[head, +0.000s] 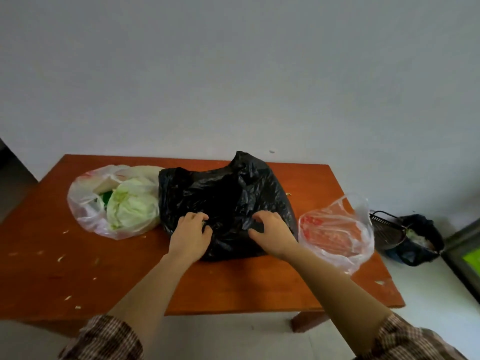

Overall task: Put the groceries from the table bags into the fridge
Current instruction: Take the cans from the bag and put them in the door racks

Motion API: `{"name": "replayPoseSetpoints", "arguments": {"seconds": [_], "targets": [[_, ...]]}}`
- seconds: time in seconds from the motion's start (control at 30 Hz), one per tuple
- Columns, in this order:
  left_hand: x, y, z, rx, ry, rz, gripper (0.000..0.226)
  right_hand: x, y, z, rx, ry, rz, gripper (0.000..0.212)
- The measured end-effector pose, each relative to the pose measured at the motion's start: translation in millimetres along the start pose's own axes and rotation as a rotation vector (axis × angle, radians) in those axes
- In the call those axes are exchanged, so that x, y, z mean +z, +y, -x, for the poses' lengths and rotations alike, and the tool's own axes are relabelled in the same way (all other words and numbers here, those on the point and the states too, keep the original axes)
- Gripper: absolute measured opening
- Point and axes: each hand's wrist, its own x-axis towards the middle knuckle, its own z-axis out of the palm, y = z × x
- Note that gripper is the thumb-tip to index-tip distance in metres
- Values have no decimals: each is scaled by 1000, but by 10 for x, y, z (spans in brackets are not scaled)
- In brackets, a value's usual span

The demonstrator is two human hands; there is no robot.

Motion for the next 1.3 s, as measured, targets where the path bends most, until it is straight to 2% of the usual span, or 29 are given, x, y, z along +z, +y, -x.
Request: {"name": "replayPoseSetpoints", "arguments": {"seconds": [0.13,0.27,0.33,0.47,0.53,0.6,0.67,0.73,0.8,0.9,1.0,1.07,1.17,1.23,1.3], "targets": [[79,-334,-308,-3,-49,-39,33,201,-52,-353,4,-30,-1,41],[239,-596,-470,68,-256,-97,44,406,-149,-672,-17,-21,84,35],[316,-670,-509,102,-345,-138,51,548,-209,-821,-81,-102,179,34],[424,-710,-603,150,-490,-177,65,775,-318,-1059,-190,-370,654,38],[469,-713,-675,181,-552,-185,68,731,-319,-1122,-188,-426,861,39],[511,-686,-752,218,-572,-184,70,611,-293,-1133,-220,-380,929,28],[558,-619,-822,265,-568,-157,69,467,-228,-1089,-243,-245,979,12],[605,-525,-877,308,-566,-113,67,375,-76,-992,-188,-92,950,15],[662,-413,-918,344,-561,-52,61,336,116,-857,-90,-6,903,8],[736,-225,-936,313,-567,66,53,317,389,-675,154,-30,833,16],[826,-55,-961,54,-576,245,59,280,501,-575,297,-112,684,14],[896,43,-1017,-100,-580,295,63,294,508,-582,368,-133,562,23],[984,173,-1128,-236,-601,291,66,367,493,-703,471,-44,361,30],[1027,236,-1180,-312,-609,308,73,412,492,-817,564,-37,276,38],[1075,259,-1225,-380,-617,348,70,446,507,-904,640,-27,235,45]]}}
